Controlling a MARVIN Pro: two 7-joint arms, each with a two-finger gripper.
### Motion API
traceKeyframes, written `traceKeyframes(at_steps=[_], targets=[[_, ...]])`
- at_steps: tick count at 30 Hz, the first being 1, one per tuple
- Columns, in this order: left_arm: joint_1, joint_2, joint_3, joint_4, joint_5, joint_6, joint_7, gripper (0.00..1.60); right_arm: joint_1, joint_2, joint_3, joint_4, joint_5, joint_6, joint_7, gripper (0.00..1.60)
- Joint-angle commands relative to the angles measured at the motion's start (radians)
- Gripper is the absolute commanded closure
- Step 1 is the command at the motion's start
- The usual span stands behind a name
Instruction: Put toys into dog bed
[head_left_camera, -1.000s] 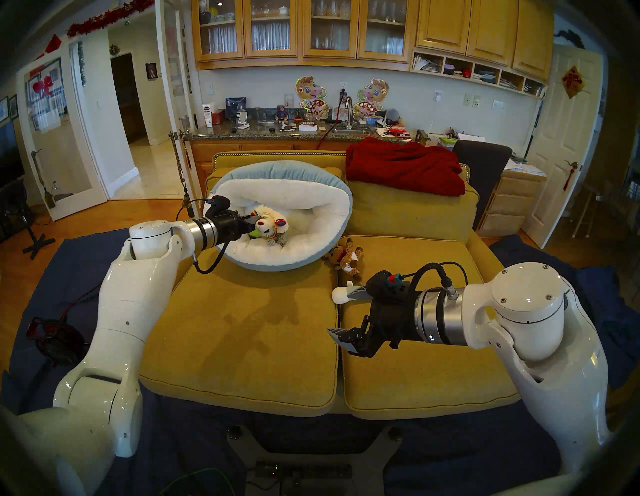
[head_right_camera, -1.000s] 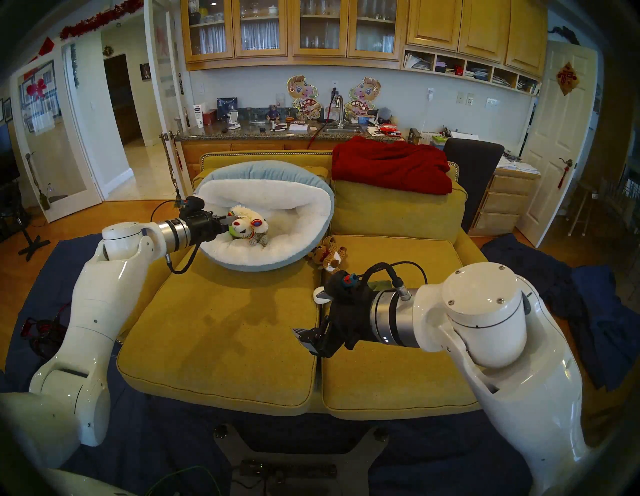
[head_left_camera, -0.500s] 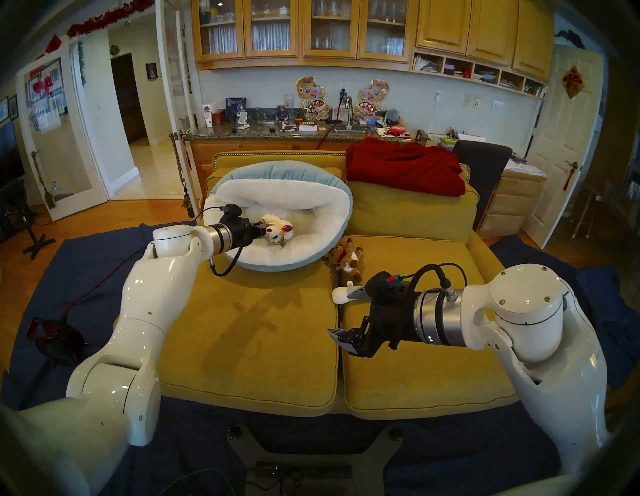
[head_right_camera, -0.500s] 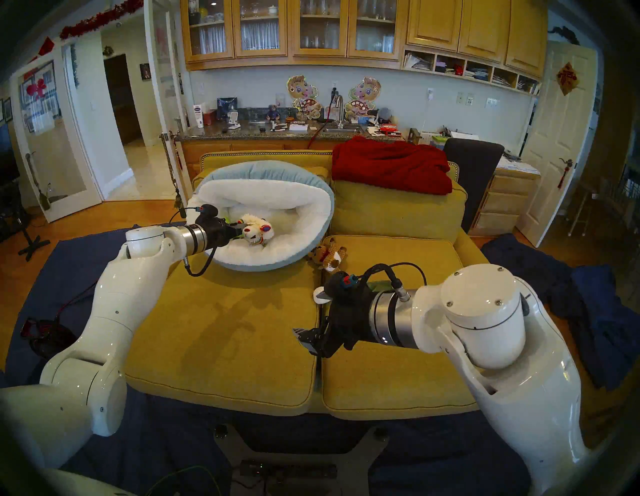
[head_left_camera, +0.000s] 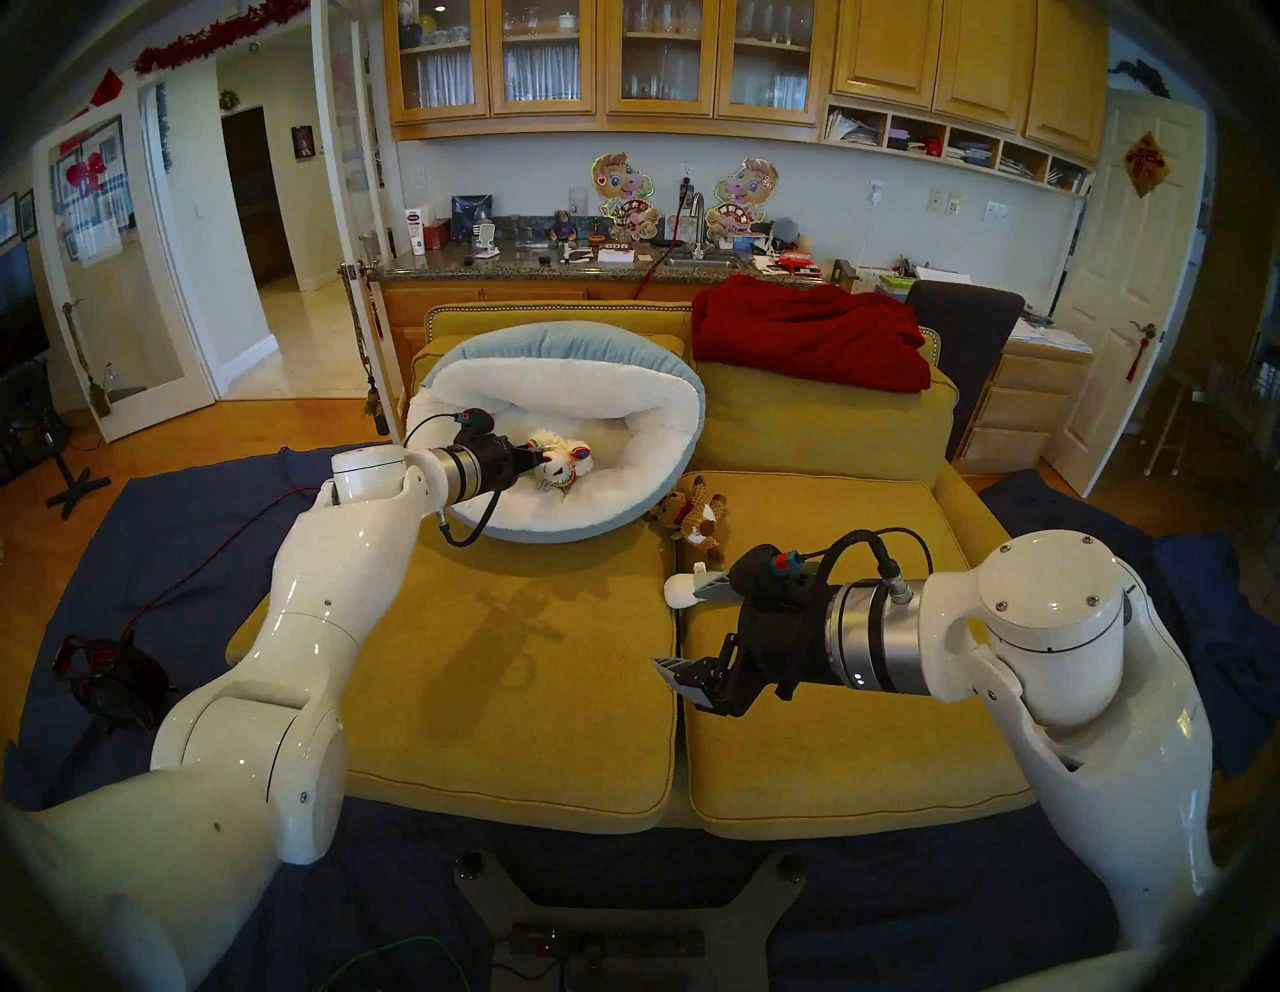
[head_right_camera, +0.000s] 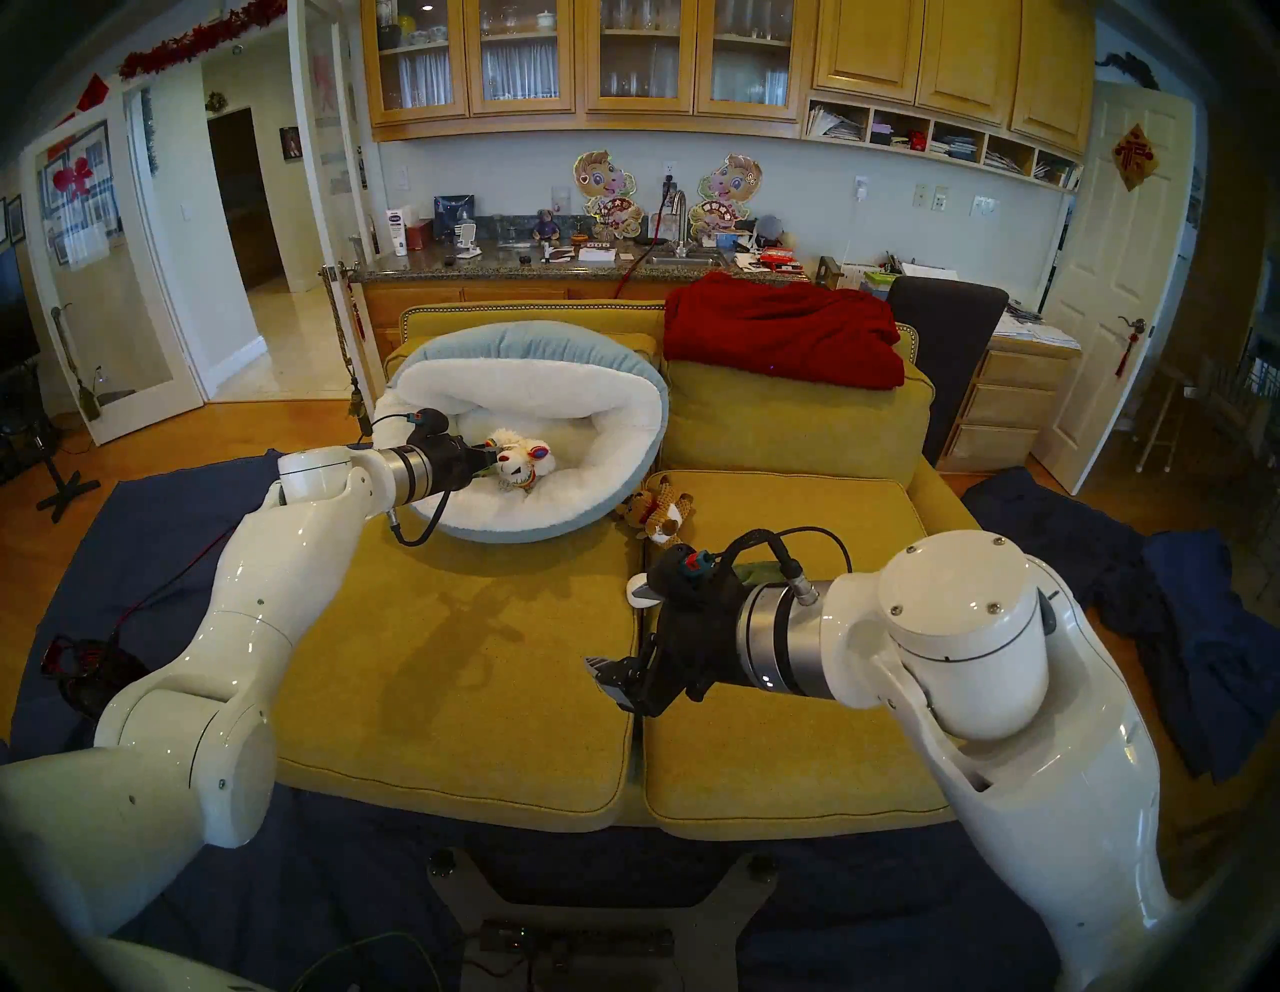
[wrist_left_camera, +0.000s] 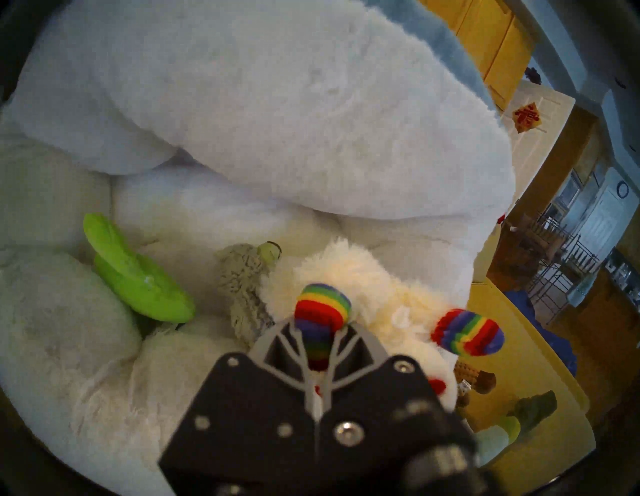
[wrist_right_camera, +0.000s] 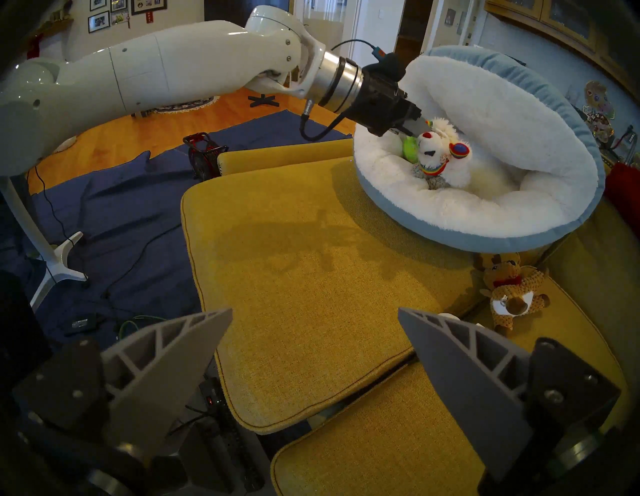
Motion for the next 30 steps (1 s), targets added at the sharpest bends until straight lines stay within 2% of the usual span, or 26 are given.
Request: traceKeyframes(at_steps=[1, 2, 3, 4, 5, 7, 8, 9, 10, 12, 16, 18, 22, 23, 25, 30], targets=[[-0.108, -0.033, 0.003, 0.035, 0.001, -0.015, 0.014, 1.60, 0.007, -0.003, 0.003, -0.018, 0.002, -0.004, 0.001, 0.00], [-0.116, -0.035, 0.004, 0.045, 0.001, -0.015, 0.017, 1.47, 0.007, -0.003, 0.003, -0.018, 0.002, -0.004, 0.001, 0.00], [-0.120, -0.038, 0.003, 0.055, 0.001, -0.017, 0.020, 1.17, 0.007, -0.004, 0.003, -0.018, 0.002, -0.004, 0.000, 0.00], [-0.120, -0.038, 0.003, 0.055, 0.001, -0.017, 0.020, 1.17, 0.007, -0.004, 0.003, -0.018, 0.002, -0.004, 0.000, 0.00], [-0.171, -0.045, 0.005, 0.109, 0.000, -0.011, 0.032, 0.53, 0.007, -0.005, 0.003, -0.018, 0.001, -0.005, -0.001, 0.00], [-0.171, -0.045, 0.005, 0.109, 0.000, -0.011, 0.032, 0.53, 0.007, -0.005, 0.003, -0.018, 0.001, -0.005, -0.001, 0.00], [-0.176, -0.043, 0.004, 0.111, 0.000, -0.011, 0.030, 0.00, 0.007, -0.005, 0.003, -0.018, 0.001, -0.005, -0.001, 0.00], [-0.176, -0.043, 0.004, 0.111, 0.000, -0.011, 0.030, 0.00, 0.007, -0.005, 0.003, -0.018, 0.001, -0.005, -0.001, 0.00], [-0.143, -0.040, -0.003, 0.086, -0.002, -0.022, 0.029, 0.00, 0.007, -0.006, 0.003, -0.018, 0.001, -0.005, -0.001, 0.00], [-0.149, -0.035, -0.006, 0.092, -0.003, -0.024, 0.028, 0.00, 0.007, -0.007, 0.004, -0.018, 0.001, -0.005, -0.001, 0.00], [-0.217, -0.024, -0.007, 0.145, -0.004, -0.017, 0.020, 0.00, 0.008, -0.008, 0.004, -0.018, 0.001, -0.006, -0.001, 0.00], [-0.191, -0.019, -0.014, 0.121, -0.006, -0.027, 0.013, 0.00, 0.008, -0.009, 0.004, -0.018, 0.001, -0.006, -0.001, 0.00], [-0.245, -0.009, -0.012, 0.163, -0.009, -0.020, -0.008, 0.00, 0.009, -0.010, 0.004, -0.018, 0.001, -0.007, -0.001, 0.00], [-0.198, -0.003, -0.019, 0.113, -0.012, -0.033, -0.019, 0.00, 0.009, -0.010, 0.004, -0.018, 0.001, -0.007, -0.001, 0.00], [-0.232, 0.005, -0.013, 0.137, -0.009, -0.031, -0.036, 0.00, 0.009, -0.011, 0.005, -0.018, 0.001, -0.008, -0.001, 0.00], [-0.258, 0.032, -0.002, 0.154, -0.006, -0.039, -0.100, 0.00, 0.010, -0.012, 0.006, -0.018, 0.003, -0.010, 0.000, 0.00]])
